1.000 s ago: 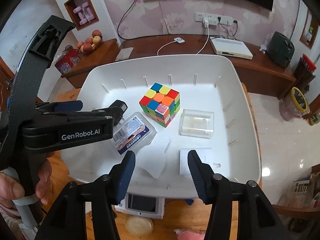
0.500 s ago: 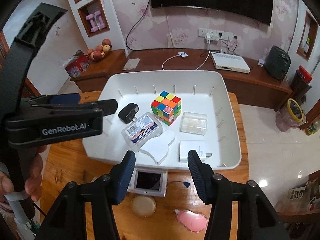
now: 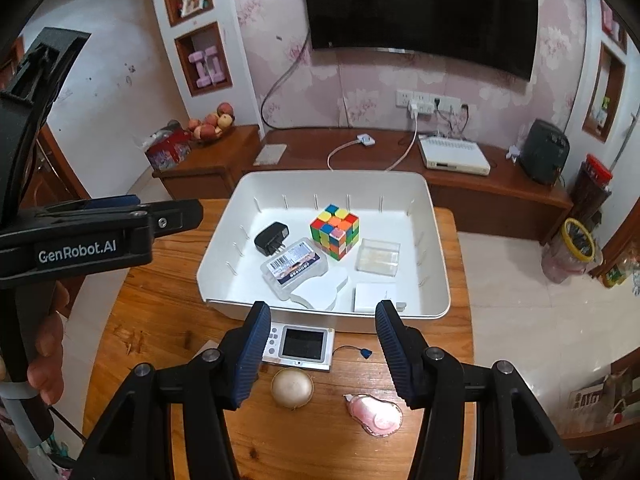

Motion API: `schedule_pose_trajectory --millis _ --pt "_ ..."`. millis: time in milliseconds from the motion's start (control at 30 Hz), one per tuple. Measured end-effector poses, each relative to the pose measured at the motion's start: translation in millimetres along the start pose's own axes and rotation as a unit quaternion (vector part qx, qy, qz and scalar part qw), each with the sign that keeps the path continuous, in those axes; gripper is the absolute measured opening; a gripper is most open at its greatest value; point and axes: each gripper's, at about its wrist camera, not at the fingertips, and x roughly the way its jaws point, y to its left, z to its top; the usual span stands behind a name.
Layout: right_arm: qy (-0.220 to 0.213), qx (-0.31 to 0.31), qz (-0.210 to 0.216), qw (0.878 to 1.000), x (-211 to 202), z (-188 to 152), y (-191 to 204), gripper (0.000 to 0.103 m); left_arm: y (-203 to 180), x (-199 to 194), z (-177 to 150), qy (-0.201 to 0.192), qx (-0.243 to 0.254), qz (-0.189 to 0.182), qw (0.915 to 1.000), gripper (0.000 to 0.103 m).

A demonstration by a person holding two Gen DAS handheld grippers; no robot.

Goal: Organize rigid objects
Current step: 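Open both tools to release the items and lift back over the table, then grasp the white wedge-shaped box with the left tool while the right tool grasps the green-and-gold item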

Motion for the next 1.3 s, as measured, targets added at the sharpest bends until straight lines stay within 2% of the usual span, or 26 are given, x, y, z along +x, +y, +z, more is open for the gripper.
schedule_pose_trajectory --millis 400,667,900,1200,1300 --pt "-0.032 -0.014 0.008 0.999 -47.5 -22.9 0.5 0.058 1.7 -46.2 -37.9 -0.026 -0.016 0.004 0.9995 0.086" --pt "-0.025 -0.02 0.014 0.999 -50.8 -45.0 -5.0 0.058 9.1 -45.1 -75.0 -0.01 -0.022 0.034 0.9991 0.086" --pt "0.004 -0.03 0.027 0.999 -34.5 -71.2 -0.3 0.058 24.2 -20.8 -110.8 0.029 -0.023 0.048 0.9982 0.086" --pt "0.049 -0.081 0.015 0.995 2.7 -97.6 34.6 0.058 49.4 50.8 -146.4 0.117 0.023 0.034 0.9923 0.086" --pt "0.065 -0.094 0.02 0.993 22.8 -104.8 49.5 0.058 60.5 69.0 -151.9 0.133 0.027 0.023 0.9905 0.086"
